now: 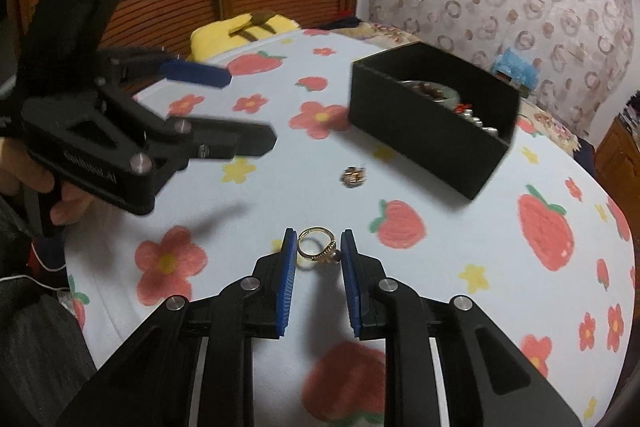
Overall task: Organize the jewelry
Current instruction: 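Grasp the gold pearl ring from the sheet with the right gripper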
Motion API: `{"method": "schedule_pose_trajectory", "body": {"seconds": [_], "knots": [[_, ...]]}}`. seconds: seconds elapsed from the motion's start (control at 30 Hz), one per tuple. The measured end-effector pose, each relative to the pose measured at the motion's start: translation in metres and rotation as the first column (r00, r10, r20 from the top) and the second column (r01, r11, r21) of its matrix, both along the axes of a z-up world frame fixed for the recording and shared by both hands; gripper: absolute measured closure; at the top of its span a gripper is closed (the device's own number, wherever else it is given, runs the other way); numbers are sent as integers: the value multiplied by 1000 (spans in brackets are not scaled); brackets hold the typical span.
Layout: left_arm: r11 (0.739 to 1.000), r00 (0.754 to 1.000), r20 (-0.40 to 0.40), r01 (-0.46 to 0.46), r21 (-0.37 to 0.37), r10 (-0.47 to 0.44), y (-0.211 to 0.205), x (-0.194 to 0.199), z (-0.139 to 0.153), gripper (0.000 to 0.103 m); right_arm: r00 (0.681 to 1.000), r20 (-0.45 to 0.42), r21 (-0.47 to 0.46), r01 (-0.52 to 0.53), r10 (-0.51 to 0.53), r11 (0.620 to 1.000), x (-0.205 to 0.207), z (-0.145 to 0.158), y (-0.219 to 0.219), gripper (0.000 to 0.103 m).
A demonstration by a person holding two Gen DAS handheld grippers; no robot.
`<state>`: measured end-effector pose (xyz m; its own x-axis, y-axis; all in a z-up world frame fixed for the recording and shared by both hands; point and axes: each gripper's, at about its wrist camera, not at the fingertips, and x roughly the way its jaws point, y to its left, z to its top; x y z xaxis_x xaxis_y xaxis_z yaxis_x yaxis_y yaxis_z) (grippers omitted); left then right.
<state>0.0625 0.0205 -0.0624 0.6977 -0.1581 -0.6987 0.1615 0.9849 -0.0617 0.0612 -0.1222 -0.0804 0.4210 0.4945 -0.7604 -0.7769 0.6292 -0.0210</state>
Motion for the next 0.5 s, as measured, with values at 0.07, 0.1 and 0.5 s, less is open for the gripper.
{"method": "schedule_pose_trajectory", "body": {"seconds": [0.07, 0.1, 0.5], "knots": [[1000, 1000, -4, 10, 3, -10, -4, 3, -1, 8, 1000, 8, 10, 21, -21, 1000, 1, 4, -9, 79], [1000, 1000, -7, 18, 4, -18, -7, 4, -2, 8, 1000, 10, 13, 28, -28, 1000, 1, 4, -14, 79], [992, 992, -22, 126, -8, -126, -42, 21, -2, 31, 992, 15, 31, 124, -125, 992, 18, 4, -59, 81]]}}
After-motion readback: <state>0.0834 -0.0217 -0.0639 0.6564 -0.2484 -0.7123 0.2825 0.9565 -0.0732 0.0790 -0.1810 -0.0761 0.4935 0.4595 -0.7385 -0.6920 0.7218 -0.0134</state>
